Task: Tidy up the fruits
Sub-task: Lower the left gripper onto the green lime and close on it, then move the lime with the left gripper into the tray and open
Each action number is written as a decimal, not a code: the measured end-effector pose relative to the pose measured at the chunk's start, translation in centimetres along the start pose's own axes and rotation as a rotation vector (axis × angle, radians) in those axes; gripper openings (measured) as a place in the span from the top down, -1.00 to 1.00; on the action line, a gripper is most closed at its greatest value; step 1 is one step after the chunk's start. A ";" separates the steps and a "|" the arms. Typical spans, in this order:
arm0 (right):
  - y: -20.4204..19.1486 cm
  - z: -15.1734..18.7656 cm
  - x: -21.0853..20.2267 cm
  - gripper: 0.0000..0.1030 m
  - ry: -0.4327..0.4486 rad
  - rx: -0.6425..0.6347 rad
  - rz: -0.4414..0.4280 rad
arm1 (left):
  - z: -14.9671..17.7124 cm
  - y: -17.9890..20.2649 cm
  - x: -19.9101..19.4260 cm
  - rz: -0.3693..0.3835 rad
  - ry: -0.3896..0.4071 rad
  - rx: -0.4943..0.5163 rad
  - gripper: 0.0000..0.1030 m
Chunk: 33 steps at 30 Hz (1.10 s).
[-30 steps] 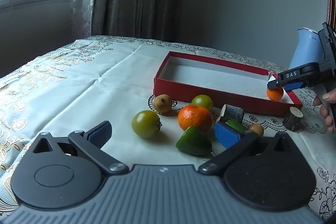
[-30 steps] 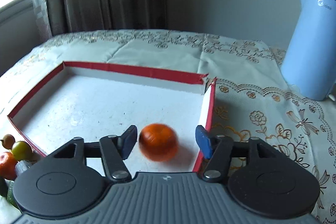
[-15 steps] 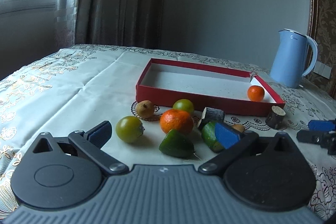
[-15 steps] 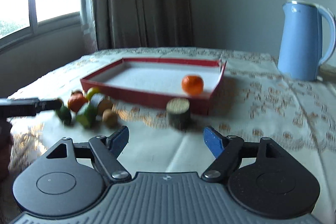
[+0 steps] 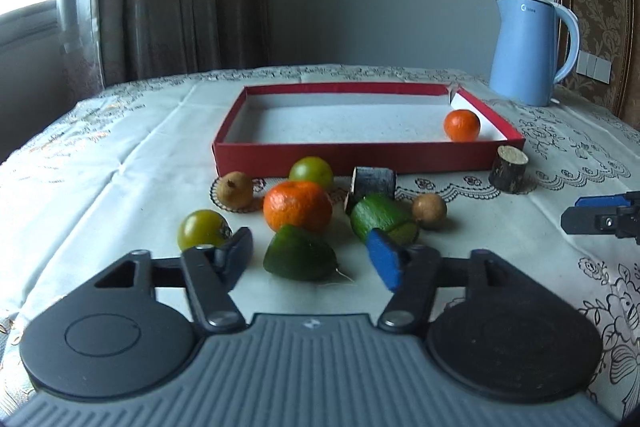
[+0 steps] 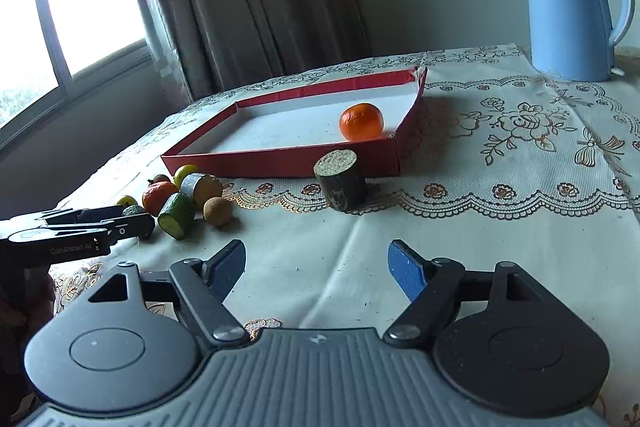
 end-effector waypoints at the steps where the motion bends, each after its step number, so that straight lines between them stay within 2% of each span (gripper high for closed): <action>1: 0.0 0.0 0.0 -0.52 -0.003 0.004 -0.002 | 0.1 -0.1 0.3 0.004 -0.019 -0.006 0.09; 9: 0.4 -0.1 0.1 -0.52 -0.009 0.034 -0.008 | 0.4 -0.6 0.5 -0.003 -0.042 -0.028 0.26; 18: 0.5 -0.1 0.1 -0.52 -0.007 0.044 -0.006 | 0.0 -0.3 -0.5 -0.017 0.017 -0.012 0.28; 23: 0.6 -0.2 0.1 -0.52 -0.004 0.047 -0.002 | 0.0 0.4 -1.5 -0.017 0.023 0.017 0.28; 28: 0.7 -0.2 0.1 -0.52 -0.003 0.048 0.000 | -1.5 0.3 -2.4 -0.014 0.054 0.005 0.28; 33: 0.7 -0.2 0.1 -0.52 -0.004 0.050 -0.001 | -3.6 0.7 -1.3 -0.016 0.067 -0.013 0.28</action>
Point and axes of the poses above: each gripper's, at about its wrist camera, not at the fingertips, and x roughly the way its jaws point, y to its right, z to its underside, the point moved 6 cm from there along x, roughly the way its jaws point, and after that the axes turned 11 degrees about x, right-handed, at the moved point
